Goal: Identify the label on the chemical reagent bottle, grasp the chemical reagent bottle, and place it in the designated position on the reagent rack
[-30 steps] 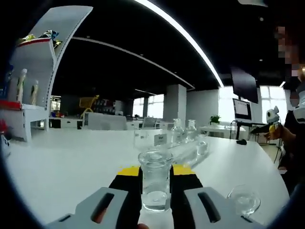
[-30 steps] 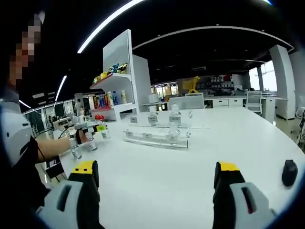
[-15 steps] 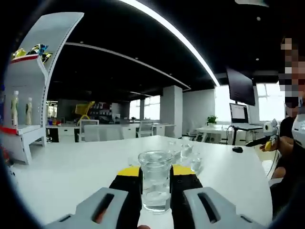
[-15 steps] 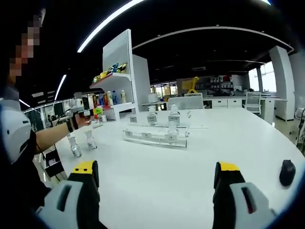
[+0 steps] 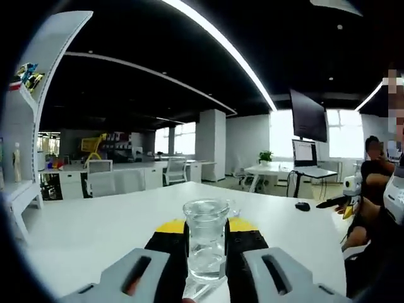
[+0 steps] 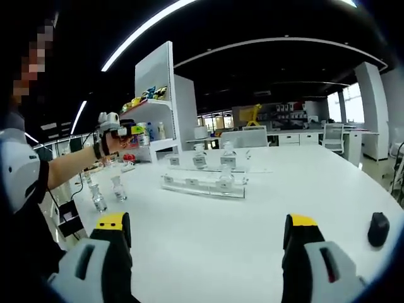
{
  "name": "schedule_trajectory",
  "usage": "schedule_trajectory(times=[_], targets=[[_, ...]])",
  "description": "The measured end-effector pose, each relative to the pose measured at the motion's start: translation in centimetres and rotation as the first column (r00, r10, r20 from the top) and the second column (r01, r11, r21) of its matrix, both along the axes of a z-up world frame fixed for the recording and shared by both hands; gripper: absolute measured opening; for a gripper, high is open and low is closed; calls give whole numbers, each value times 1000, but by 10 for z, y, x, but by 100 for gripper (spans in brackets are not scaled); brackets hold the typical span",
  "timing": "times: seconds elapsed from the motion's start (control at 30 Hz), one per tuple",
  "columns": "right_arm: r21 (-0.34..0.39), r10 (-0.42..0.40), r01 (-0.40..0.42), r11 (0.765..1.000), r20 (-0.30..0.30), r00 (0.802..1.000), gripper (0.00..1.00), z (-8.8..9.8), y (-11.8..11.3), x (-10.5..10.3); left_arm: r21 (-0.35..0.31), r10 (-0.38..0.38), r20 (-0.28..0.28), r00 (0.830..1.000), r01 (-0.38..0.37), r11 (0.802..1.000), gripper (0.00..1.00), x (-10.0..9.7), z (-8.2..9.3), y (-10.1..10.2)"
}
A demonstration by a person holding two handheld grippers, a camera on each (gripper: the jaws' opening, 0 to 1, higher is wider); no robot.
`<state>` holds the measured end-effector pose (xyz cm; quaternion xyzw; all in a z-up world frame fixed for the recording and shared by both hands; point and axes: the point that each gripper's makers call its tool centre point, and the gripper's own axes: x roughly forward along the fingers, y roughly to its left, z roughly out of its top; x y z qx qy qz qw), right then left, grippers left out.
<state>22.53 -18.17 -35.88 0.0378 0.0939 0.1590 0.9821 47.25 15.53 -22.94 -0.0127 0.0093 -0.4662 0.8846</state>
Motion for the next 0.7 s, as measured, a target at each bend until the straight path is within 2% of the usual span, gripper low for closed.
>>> schedule_trajectory(times=[0.27,0.43,0.7], targets=[[-9,-25,24,1000,-7,1000,97,-2,-8,2,-42,-45,-12,999,44,998,21,19,5,-28],[-13,-37,37,999,-19,999,97,-5,-12,7,-32,-71,4,997,71,997,21,38,6,-41],[-19,-54,53,998,-32,998,97,-9,-15,15,-37,-65,-11,998,65,997,22,77,-11,-48]])
